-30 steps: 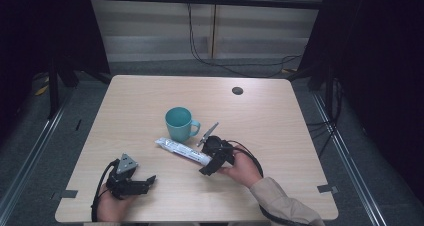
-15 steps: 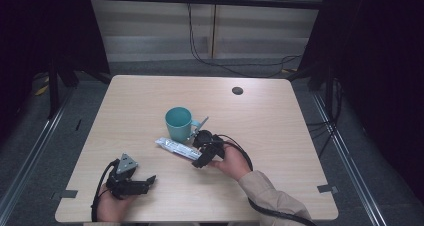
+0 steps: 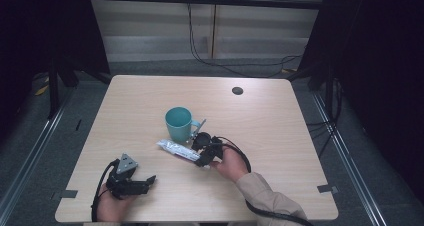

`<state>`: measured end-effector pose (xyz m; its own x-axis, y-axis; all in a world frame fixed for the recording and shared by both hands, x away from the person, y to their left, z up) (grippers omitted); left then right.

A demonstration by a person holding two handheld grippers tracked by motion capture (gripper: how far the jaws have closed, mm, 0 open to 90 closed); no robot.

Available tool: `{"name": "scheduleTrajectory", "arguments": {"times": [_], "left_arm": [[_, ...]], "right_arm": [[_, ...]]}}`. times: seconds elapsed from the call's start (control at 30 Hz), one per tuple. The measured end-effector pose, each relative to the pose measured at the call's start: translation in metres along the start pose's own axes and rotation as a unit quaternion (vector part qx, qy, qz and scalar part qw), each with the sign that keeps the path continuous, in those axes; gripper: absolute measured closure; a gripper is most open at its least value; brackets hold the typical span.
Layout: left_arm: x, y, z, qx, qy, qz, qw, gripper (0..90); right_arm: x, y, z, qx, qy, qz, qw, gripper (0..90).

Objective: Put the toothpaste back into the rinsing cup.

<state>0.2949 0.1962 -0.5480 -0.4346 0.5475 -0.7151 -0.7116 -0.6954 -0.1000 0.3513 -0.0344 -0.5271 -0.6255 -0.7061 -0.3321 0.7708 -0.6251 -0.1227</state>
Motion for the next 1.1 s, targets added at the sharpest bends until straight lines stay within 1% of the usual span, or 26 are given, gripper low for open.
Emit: {"name": "scheduleTrajectory", "arguments": {"times": [0.17,0.2,0.23,0.27,0.3,0.33,0.37,0.43,0.47,0.53,0.57,0.63,0.67,0.73,0.8,0.83,0.9,0.97,1.0,1.1], "left_arm": [[0.0,0.0,0.0,-0.001,0.002,0.003,1.0,18.1],[0.0,0.0,0.0,-0.001,0.002,0.005,1.0,18.4],[0.0,0.0,0.0,-0.001,0.002,0.005,1.0,18.4],[0.0,0.0,0.001,-0.002,0.001,0.012,0.9999,18.5],[0.0,0.0,0.001,-0.002,0.001,0.012,0.9999,18.6],[0.0,0.0,0.001,-0.003,0.0,0.011,0.9999,19.8],[-0.001,0.001,0.001,-0.004,0.002,0.021,0.9998,20.5],[-0.001,0.001,0.002,-0.001,-0.001,0.02,0.9998,21.5],[-0.002,0.001,0.002,0.0,0.001,0.024,0.9997,21.5],[-0.004,0.003,0.002,0.002,0.0,0.021,0.9998,21.5],[-0.005,0.003,0.003,0.001,0.001,0.02,0.9998,21.5],[-0.008,0.004,0.004,0.002,0.004,0.013,0.9999,21.5],[-0.011,0.006,0.004,0.003,0.01,0.018,0.9998,21.6],[-0.015,0.007,0.005,0.011,0.015,0.021,0.9996,21.9],[-0.017,0.008,0.005,0.012,0.019,0.023,0.9995,22.6],[-0.02,0.008,0.006,0.015,0.022,0.024,0.9994,23.2],[-0.026,0.009,0.006,0.026,0.033,0.032,0.9986,24.1],[-0.028,0.009,0.006,0.029,0.035,0.035,0.9984,24.5],[-0.033,0.01,0.005,0.04,0.045,0.044,0.9972,24.6],[-0.041,0.013,0.003,0.051,0.052,0.048,0.9962,25.0]], "right_arm": [[0.007,-0.001,0.003,0.001,0.009,0.001,1.0,68.8],[0.01,-0.001,0.004,0.002,0.017,0.0,0.9998,69.1],[0.01,-0.001,0.004,0.002,0.017,0.0,0.9998,69.1],[0.013,0.001,0.007,0.002,0.025,0.004,0.9997,69.2],[0.013,0.001,0.007,0.002,0.025,0.004,0.9997,69.2],[0.017,0.001,0.011,-0.005,0.032,-0.003,0.9995,69.2],[0.018,0.001,0.012,-0.005,0.038,-0.004,0.9993,69.3],[0.019,0.002,0.014,-0.005,0.041,-0.003,0.9991,69.3],[0.021,0.003,0.018,-0.008,0.053,-0.004,0.9985,69.3],[0.023,0.002,0.022,-0.012,0.06,-0.007,0.9981,69.3],[0.024,0.002,0.024,-0.009,0.065,-0.002,0.9978,69.3],[0.026,0.002,0.027,-0.014,0.069,-0.006,0.9975,69.2],[0.027,0.002,0.03,-0.015,0.076,-0.007,0.997,69.3],[0.028,0.002,0.032,-0.016,0.079,-0.005,0.9967,69.2],[0.028,0.002,0.034,-0.017,0.081,-0.005,0.9965,69.3],[0.029,0.003,0.037,-0.016,0.088,-0.005,0.9959,69.3],[0.03,0.003,0.039,-0.018,0.092,-0.008,0.9955,69.4],[0.03,0.003,0.04,-0.014,0.096,-0.009,0.9953,69.4],[0.031,0.001,0.043,-0.016,0.101,-0.006,0.9947,69.5],[0.031,-0.001,0.047,-0.015,0.105,-0.004,0.9944,69.6]]}}
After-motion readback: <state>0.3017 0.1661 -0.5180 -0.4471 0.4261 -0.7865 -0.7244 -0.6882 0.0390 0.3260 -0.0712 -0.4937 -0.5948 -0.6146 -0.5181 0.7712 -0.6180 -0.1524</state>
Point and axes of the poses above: each handheld gripper's, and its own axes: z roughly backward along the jaws, x roughly out of its underside, y roughly to its right, the point moved 6 cm from there along -z, roughly forward along the jaws, and after that the axes turned 9 degrees about -z, right-handed, at the moved point
